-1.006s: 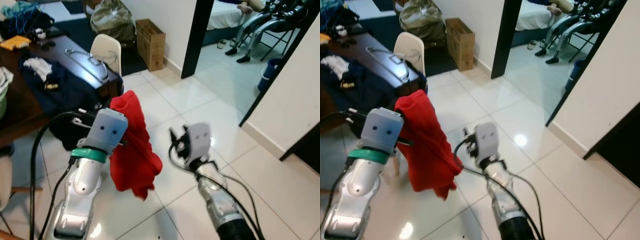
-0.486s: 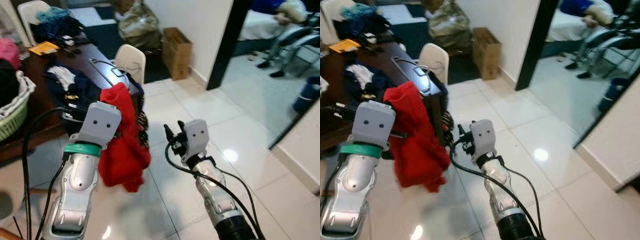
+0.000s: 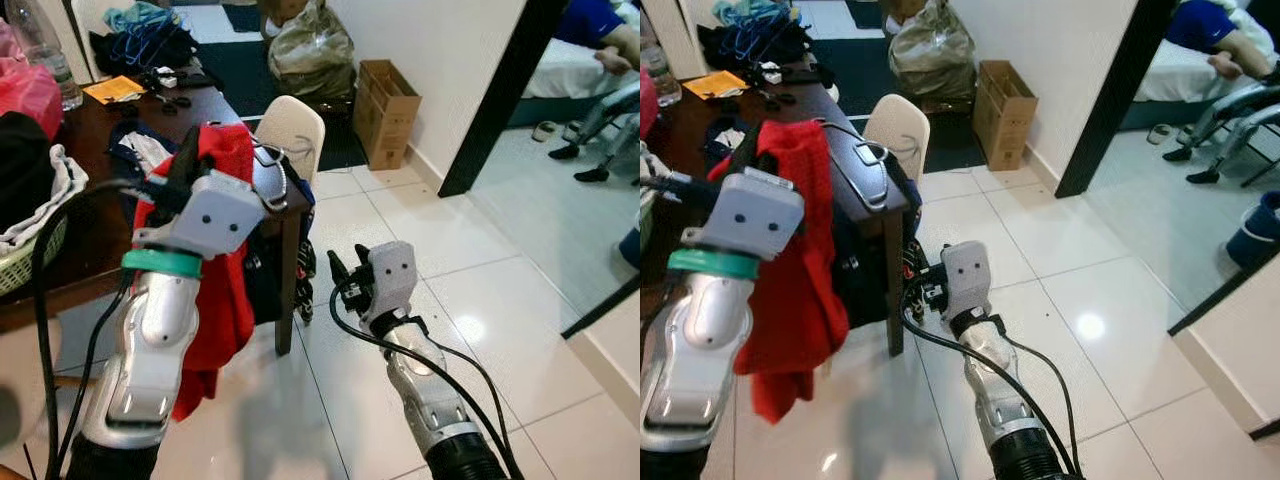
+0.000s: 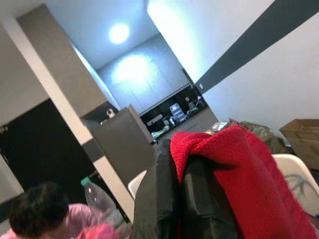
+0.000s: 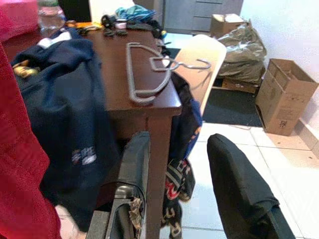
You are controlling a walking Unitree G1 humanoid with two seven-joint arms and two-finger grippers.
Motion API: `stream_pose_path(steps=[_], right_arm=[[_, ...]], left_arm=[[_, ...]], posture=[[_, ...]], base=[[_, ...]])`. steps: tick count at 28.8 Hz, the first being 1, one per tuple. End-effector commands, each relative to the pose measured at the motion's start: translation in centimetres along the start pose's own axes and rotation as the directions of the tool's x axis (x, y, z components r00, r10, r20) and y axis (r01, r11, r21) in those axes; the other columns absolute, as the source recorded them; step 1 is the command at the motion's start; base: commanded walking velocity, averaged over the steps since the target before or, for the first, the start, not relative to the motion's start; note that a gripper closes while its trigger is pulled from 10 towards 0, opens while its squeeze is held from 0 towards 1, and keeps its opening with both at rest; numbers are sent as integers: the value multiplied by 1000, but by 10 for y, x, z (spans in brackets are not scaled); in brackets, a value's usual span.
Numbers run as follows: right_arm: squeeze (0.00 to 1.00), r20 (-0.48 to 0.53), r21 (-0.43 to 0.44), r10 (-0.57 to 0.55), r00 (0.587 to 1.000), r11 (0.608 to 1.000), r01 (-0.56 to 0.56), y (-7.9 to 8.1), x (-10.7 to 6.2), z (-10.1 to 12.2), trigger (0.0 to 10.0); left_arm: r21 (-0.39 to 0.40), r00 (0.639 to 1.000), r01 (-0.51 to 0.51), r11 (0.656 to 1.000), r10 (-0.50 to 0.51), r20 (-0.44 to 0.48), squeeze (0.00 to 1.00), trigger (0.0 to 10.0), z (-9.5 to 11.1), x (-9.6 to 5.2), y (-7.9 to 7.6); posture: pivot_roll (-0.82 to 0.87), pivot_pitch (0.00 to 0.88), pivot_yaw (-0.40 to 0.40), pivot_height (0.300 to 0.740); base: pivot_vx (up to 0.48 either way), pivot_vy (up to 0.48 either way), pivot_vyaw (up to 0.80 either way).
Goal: Hang hanger
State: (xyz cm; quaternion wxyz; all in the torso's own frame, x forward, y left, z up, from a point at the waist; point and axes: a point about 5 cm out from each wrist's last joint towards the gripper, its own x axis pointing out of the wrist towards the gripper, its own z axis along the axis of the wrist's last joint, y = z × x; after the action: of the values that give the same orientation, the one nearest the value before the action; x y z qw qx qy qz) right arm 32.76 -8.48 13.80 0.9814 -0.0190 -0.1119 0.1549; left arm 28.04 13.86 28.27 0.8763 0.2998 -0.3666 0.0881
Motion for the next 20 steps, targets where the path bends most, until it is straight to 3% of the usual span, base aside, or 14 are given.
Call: stream_pose_path(steps=[1, 10, 12, 14, 15, 16, 18, 20], right_arm=[[0, -20, -6, -47, 999, 999, 46, -10, -4, -6, 10000], [0, -39, -20, -72, 997, 997, 71, -15, -9, -12, 10000], [0, -109, -127, -154, 982, 982, 140, -25, -13, -24, 10000], [0, -109, -127, -154, 982, 982, 140, -25, -13, -24, 10000], [0, -150, -179, -231, 961, 963, 204, -35, -17, -33, 10000], [0, -150, -179, -231, 961, 963, 204, -35, -17, -33, 10000], [0, -234, -238, -350, 907, 925, 296, -54, -28, -51, 10000], [0, -263, -249, -378, 888, 915, 316, -58, -33, -57, 10000]], left_arm=[[-7, 998, 4, 1000, -3, 55, 0, 10000, 9, 4, -2], [43, 983, -33, 999, 24, 182, 0, 10000, 27, 22, 2], [78, 964, -84, 993, 61, 260, 0, 10000, 38, 38, 10], [78, 964, -84, 993, 61, 260, 0, 10000, 38, 38, 10], [86, 954, -111, 990, 82, 288, 0, 10000, 42, 46, 14], [86, 954, -111, 990, 82, 288, 0, 10000, 42, 46, 14], [96, 937, -154, 983, 115, 331, 0, 10000, 48, 60, 22], [100, 931, -166, 981, 123, 343, 0, 10000, 50, 64, 24]], posture=[[35, 65, 27, 740], [28, 67, 29, 740], [34, 66, 25, 740], [34, 66, 25, 740], [36, 67, 25, 740], [36, 67, 25, 740], [35, 66, 25, 740], [35, 66, 25, 740]], base=[[394, 0, 0], [393, 0, 0], [392, 0, 0], [390, 0, 0], [390, 0, 0], [390, 0, 0], [390, 0, 0], [390, 0, 0]])
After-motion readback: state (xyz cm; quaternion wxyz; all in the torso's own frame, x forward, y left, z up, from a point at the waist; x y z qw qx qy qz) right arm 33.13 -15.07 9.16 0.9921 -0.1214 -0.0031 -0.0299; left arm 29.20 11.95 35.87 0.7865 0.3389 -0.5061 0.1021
